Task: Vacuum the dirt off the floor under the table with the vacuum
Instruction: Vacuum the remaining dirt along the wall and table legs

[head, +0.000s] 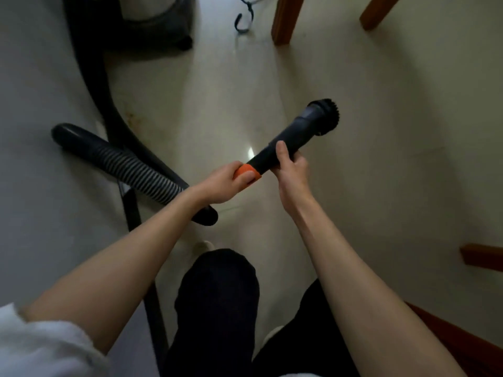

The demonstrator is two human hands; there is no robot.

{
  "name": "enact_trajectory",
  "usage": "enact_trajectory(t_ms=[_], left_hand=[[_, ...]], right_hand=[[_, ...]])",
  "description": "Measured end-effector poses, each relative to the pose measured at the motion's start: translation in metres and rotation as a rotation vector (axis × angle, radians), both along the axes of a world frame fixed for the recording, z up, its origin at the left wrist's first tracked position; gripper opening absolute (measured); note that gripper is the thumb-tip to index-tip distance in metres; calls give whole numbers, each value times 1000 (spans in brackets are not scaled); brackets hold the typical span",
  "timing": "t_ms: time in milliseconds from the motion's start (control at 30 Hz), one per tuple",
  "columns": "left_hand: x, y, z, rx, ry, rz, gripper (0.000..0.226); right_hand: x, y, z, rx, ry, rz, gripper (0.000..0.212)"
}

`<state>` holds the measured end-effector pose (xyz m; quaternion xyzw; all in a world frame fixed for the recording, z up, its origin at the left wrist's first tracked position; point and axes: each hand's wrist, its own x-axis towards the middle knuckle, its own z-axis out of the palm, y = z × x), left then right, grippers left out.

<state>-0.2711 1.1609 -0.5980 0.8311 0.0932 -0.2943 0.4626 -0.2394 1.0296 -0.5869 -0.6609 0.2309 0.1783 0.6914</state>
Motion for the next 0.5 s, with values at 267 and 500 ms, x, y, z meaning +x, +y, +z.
enact_trajectory(t_ms=[267, 500], left_hand=[[16, 41, 156, -142, -61, 246, 36], [73, 76, 318, -333, -96, 407, 41]], right_hand=[[48, 62, 174, -143, -172, 283, 17], [100, 104, 341, -86, -236, 350, 36]])
